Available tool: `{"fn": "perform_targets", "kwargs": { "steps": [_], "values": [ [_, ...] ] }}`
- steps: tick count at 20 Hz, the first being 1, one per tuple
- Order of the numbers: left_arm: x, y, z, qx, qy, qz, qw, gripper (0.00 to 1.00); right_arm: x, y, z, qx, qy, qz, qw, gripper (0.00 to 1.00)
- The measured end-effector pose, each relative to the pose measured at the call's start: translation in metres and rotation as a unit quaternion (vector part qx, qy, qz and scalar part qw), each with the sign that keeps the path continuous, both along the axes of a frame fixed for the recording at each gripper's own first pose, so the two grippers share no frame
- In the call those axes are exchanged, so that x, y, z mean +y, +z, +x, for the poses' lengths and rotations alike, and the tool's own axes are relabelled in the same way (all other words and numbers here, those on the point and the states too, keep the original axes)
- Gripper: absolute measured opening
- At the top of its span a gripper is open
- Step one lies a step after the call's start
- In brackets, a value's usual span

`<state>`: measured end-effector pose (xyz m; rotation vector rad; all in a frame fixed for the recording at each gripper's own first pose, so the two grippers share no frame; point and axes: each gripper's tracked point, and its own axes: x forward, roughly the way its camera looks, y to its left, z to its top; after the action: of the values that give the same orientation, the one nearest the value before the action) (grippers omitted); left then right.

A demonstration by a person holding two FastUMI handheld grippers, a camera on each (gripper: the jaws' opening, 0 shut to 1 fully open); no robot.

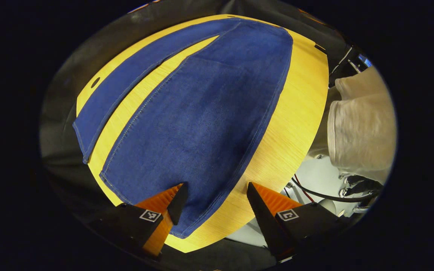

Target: Grasp the waist and the cuffs of the jeans and fold them to make the two legs overlap; first hold the waist and fold one-third of the jeans toward the cuffs, then hold the cuffs and fold the remaining one-third in the same direction to finish folding.

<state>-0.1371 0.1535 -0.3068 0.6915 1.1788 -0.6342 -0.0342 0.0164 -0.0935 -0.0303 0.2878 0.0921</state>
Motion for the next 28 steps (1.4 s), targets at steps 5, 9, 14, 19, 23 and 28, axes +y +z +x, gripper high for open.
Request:
{"fn": "perform_targets", "kwargs": {
  "steps": [5, 9, 14, 19, 23, 28],
  "values": [
    [0.000, -0.002, 0.000, 0.018, -0.002, 0.013, 1.000, 0.94, -0.003, -0.014, 0.003, 0.016, -0.005, 0.001, 1.000, 0.98],
    [-0.002, -0.004, 0.001, 0.022, 0.001, 0.019, 1.000, 0.96, 0.009, -0.033, 0.004, 0.038, 0.007, 0.014, 0.999, 0.98],
    [-0.009, -0.003, 0.002, 0.012, 0.000, 0.015, 1.000, 0.75, 0.032, -0.049, 0.005, 0.057, 0.026, 0.026, 0.998, 0.98],
    [-0.008, -0.004, 0.009, -0.007, 0.004, 0.011, 1.000, 0.17, 0.046, -0.059, 0.008, 0.067, 0.040, 0.039, 0.996, 0.98],
    [-0.010, -0.001, 0.003, 0.024, 0.009, -0.001, 1.000, 0.00, 0.059, -0.082, 0.004, 0.124, 0.094, 0.020, 0.988, 0.98],
    [-0.012, 0.002, -0.002, 0.073, 0.050, -0.016, 0.996, 0.00, 0.053, -0.120, 0.018, 0.198, 0.169, -0.043, 0.965, 0.98]
  ]
}}
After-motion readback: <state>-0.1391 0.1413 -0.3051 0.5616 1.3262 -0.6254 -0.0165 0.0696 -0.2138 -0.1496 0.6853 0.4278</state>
